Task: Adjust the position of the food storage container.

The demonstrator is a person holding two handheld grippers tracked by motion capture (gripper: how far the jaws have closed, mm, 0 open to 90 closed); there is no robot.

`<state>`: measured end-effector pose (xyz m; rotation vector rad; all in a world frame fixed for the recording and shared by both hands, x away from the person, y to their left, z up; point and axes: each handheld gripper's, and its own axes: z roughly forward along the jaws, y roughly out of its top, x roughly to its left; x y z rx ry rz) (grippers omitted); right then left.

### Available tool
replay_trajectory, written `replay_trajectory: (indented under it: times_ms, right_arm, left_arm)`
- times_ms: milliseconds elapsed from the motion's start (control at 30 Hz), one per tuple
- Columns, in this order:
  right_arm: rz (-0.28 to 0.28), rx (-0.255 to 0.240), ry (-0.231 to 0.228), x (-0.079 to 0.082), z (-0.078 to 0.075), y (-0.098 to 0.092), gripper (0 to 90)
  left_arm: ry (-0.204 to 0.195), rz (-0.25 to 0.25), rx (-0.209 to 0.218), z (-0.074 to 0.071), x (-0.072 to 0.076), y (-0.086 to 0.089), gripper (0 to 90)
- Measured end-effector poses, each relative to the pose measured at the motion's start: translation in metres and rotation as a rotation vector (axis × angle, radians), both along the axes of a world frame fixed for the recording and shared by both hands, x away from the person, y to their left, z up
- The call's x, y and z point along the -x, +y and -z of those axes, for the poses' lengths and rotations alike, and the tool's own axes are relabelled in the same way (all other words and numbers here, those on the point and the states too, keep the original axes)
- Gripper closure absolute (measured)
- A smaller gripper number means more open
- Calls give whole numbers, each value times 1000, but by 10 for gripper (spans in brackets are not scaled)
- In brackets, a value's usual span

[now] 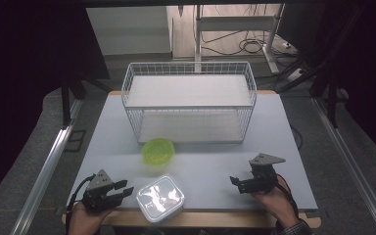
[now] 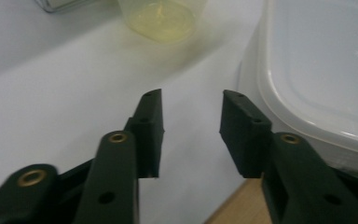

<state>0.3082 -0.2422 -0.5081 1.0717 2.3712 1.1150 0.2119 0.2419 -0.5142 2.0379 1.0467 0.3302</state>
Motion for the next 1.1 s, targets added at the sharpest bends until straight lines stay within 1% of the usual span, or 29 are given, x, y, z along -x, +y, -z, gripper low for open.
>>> replay_trajectory:
  times_ms: [33, 67, 100, 167, 200, 267, 300, 333, 367, 433, 533, 667, 767, 867, 900, 933, 967, 1067, 1100]
  right_arm:
    - [0, 0, 0, 0, 0, 0, 18]
    - [0, 2, 0, 0, 0, 0, 19]
    - [1, 0, -1, 0, 0, 0, 20]
    - [1, 0, -2, 0, -1, 0, 23]
    - [1, 4, -3, 0, -1, 0, 25]
    - [0, 7, -3, 1, -1, 1, 31]
    - [-6, 13, -1, 2, -2, 3, 41]
    - [-6, 13, -1, 2, -2, 3, 41]
    - [-7, 12, -2, 2, -2, 4, 46]
    - [-16, 12, 1, 4, -3, 7, 56]
    - [-22, 19, 4, 5, -3, 9, 56]
    - [-28, 28, 6, 6, -2, 11, 57]
    - [-26, 26, 9, 7, -3, 12, 62]
    - [-34, 25, 22, 8, -3, 15, 75]
    - [-34, 13, 53, 9, -2, 18, 96]
    - [-34, 13, 53, 9, -2, 18, 96]
    - [-42, 7, 74, 10, -2, 21, 113]
    - [-53, 14, 79, 11, -2, 23, 132]
    - [-64, 18, 84, 12, -2, 26, 147]
  left_arm:
    - [4, 6, 0, 0, 2, -1, 639]
    - [6, 13, -1, 0, 4, -2, 670]
    - [8, 30, -7, 0, 9, -5, 723]
    - [6, 36, -11, 0, 12, -6, 772]
    - [7, 44, -14, 0, 14, -8, 772]
    - [10, 55, -19, 0, 17, -11, 817]
    - [19, 62, -24, 0, 21, -14, 862]
    - [19, 62, -24, 0, 21, -14, 884]
    - [23, 67, -26, 1, 22, -15, 884]
    - [47, 72, -39, 1, 25, -17, 897]
    - [71, 84, -34, 4, 31, -19, 897]
    - [93, 102, -20, 5, 38, -22, 897]
    - [99, 121, -6, 6, 37, -28, 897]
    - [103, 114, -11, 7, 35, -33, 897]
    - [103, 115, -8, 7, 34, -33, 896]
    - [104, 111, -4, 7, 34, -35, 896]
    - [107, 107, 0, 8, 32, -37, 896]
    - [110, 106, 6, 8, 29, -40, 896]
    - [108, 109, 5, 8, 26, -45, 896]
